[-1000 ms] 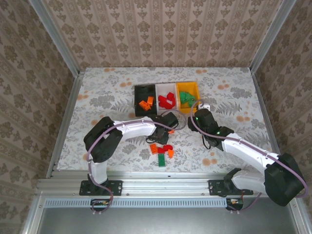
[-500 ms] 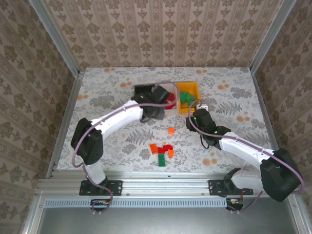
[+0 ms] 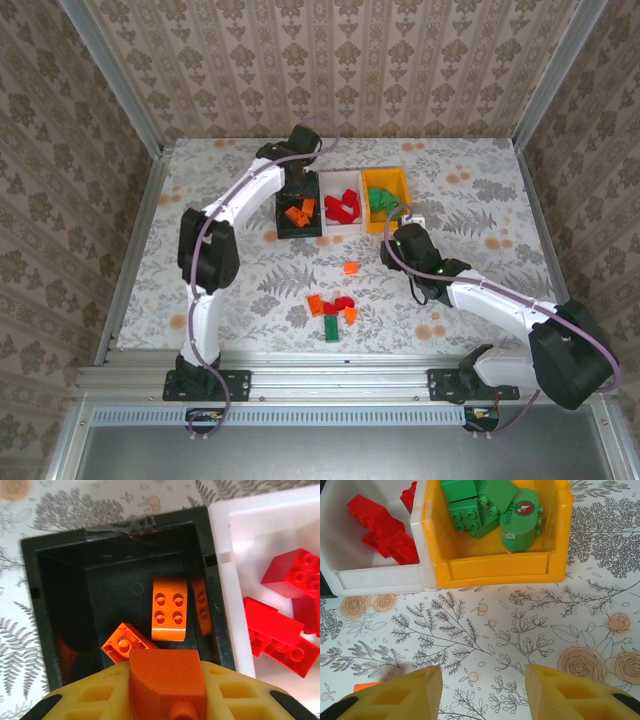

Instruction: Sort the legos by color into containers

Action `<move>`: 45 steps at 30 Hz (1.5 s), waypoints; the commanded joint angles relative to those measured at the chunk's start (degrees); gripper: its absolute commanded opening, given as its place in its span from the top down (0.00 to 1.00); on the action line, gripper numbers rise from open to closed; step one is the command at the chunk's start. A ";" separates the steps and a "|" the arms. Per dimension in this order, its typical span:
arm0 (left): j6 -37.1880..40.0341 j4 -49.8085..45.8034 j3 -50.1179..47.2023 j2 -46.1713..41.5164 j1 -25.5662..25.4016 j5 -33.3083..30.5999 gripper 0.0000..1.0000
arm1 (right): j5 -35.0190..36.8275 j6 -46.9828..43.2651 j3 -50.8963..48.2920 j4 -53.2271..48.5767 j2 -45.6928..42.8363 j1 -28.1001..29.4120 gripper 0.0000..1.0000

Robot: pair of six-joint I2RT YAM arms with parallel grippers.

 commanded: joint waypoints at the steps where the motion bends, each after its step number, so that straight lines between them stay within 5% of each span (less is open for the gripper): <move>1: 0.10 -3.55 2.18 1.41 1.12 1.93 0.68 | 0.52 -0.02 -0.36 1.23 -0.46 0.21 0.52; 6: -0.22 -2.40 2.22 1.60 0.98 4.44 0.59 | 1.00 -0.13 -0.54 1.23 -0.58 0.25 0.52; 14: 2.34 -1.40 -0.94 -7.73 -2.49 3.08 0.25 | 1.58 -0.37 -0.42 1.09 -0.64 0.33 0.51; 17: 5.52 0.74 -6.73 -13.18 -6.16 3.26 0.25 | 2.28 -0.23 -0.74 1.05 -1.25 0.33 0.51; 23: 15.00 15.72 -34.34 -26.07 -17.59 3.32 0.26 | 7.61 1.72 -1.89 -0.28 -3.36 -0.05 0.48; 27: 15.69 21.94 -43.79 -27.56 -21.30 7.94 0.27 | 8.10 4.07 -2.30 -0.78 -3.49 -1.18 0.43; 33: 20.14 22.63 -42.14 -21.07 -25.61 5.75 0.30 | 6.62 6.57 -2.60 -1.22 -2.72 -3.47 0.35; 45: 24.38 22.22 -34.71 -11.04 -26.28 -1.44 0.37 | 4.46 6.80 -3.88 -0.44 -4.79 -5.29 0.34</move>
